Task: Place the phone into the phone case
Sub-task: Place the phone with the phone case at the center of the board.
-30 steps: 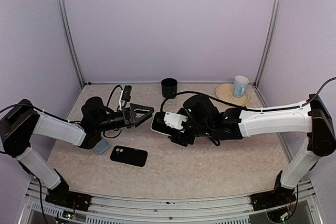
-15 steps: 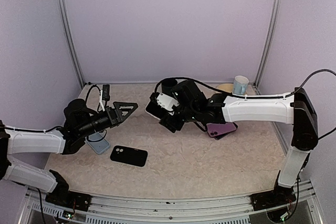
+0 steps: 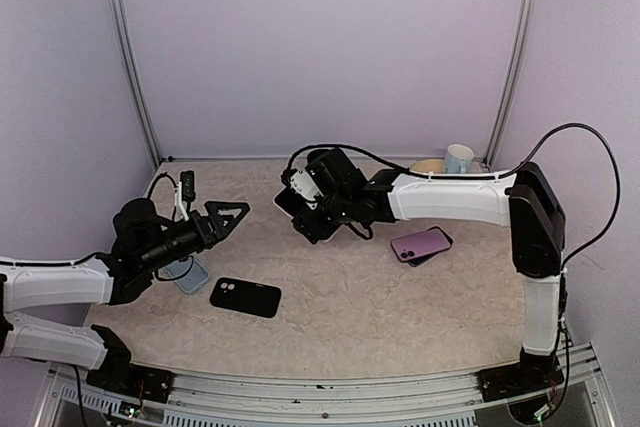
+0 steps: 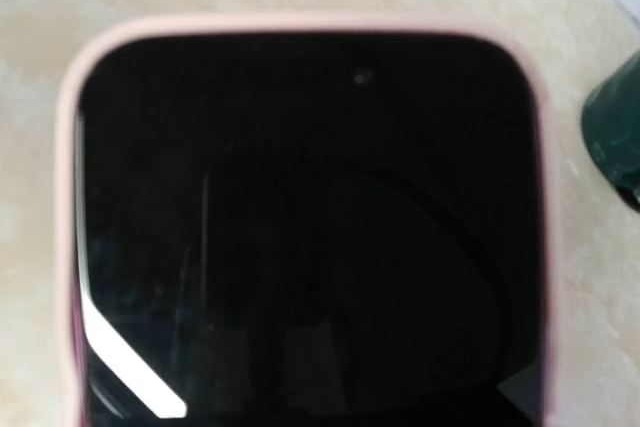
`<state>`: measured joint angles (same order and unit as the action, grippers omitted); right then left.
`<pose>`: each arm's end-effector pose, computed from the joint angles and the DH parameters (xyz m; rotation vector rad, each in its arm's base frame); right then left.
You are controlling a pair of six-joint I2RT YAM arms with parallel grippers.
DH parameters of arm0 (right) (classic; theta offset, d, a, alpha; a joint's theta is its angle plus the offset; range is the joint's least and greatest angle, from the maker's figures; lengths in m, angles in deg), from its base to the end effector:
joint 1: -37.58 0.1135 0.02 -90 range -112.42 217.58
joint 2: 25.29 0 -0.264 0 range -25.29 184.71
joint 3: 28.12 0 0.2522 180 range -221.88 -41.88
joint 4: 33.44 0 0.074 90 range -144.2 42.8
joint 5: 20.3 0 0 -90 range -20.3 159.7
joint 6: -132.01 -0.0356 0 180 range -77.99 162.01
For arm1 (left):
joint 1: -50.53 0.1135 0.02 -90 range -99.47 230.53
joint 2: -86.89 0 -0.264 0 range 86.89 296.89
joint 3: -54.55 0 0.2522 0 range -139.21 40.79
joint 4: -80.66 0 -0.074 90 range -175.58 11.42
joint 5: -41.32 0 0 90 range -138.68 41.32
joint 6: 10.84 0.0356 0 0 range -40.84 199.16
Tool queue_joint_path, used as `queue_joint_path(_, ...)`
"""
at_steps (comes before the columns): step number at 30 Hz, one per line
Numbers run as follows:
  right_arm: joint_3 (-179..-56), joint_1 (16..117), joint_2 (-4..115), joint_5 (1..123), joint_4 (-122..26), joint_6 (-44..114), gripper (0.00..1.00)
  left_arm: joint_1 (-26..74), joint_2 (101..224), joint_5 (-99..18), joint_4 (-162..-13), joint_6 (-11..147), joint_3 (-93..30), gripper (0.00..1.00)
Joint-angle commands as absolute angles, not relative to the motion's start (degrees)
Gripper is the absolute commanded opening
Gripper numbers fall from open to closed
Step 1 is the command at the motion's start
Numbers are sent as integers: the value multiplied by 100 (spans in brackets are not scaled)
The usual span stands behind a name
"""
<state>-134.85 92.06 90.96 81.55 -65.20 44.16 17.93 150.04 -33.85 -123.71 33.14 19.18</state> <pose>0.2774 0.3761 0.2368 -0.9880 2.0598 0.2431 0.1906 -0.1327 0.2250 0.0087 1.7846 -1.2356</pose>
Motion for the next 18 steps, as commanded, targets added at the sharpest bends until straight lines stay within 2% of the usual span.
queue_joint_path(1, -13794, 8873, 9307, 8072, -6510, 4217, 52, 1836, 14857, -3480, -12299, 3355, 2027, 99)
queue_joint_path(10, -13732, 8137, 9520, 7921, -6615, 3725, 52, 1845, 14792, -3554, -12250, 3333, 2066, 99)
queue_joint_path(18, -13918, 7737, 9775, 8570, -6836, 3028, 54, 1845, 14980, -3501, -12421, 3217, 2075, 99)
